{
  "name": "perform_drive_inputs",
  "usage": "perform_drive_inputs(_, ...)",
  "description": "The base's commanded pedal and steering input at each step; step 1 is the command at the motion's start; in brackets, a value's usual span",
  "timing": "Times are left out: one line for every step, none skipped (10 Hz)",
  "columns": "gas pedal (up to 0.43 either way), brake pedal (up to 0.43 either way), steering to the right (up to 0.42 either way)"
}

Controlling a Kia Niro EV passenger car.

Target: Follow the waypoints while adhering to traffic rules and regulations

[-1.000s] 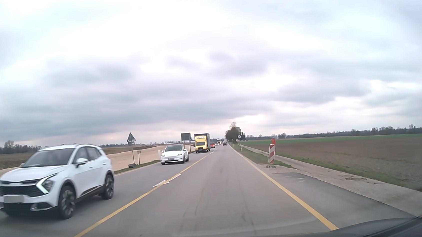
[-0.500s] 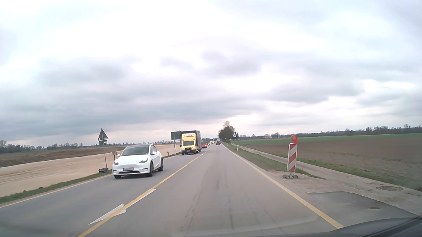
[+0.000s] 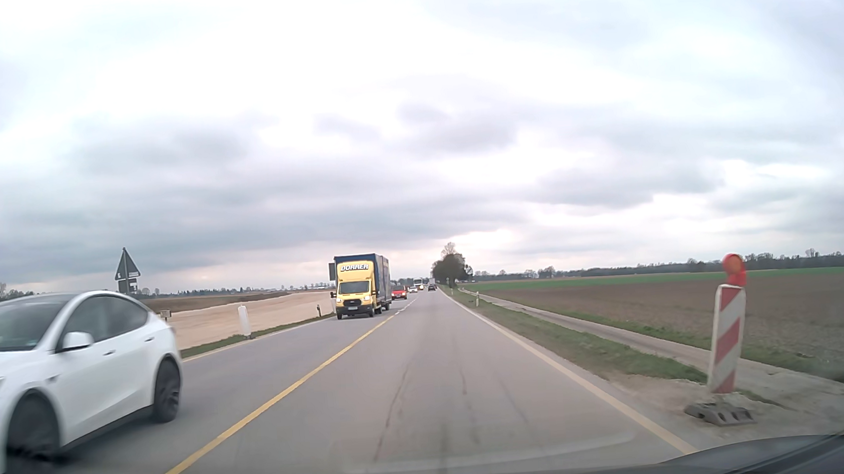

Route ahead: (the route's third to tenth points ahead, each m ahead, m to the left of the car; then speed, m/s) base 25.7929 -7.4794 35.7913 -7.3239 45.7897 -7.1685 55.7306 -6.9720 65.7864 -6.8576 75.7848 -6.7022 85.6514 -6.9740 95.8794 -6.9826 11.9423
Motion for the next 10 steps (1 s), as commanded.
perform_drive_inputs(0.220, 0.000, 0.006)
perform_drive_inputs(0.220, 0.000, 0.006)
perform_drive_inputs(0.228, 0.000, 0.006)
perform_drive_inputs(0.228, 0.000, 0.006)
perform_drive_inputs(0.228, 0.000, 0.006)
perform_drive_inputs(0.228, 0.000, 0.006)
perform_drive_inputs(0.228, 0.000, 0.006)
perform_drive_inputs(0.228, 0.000, 0.006)
perform_drive_inputs(0.240, 0.000, 0.006)
perform_drive_inputs(0.240, 0.000, 0.006)
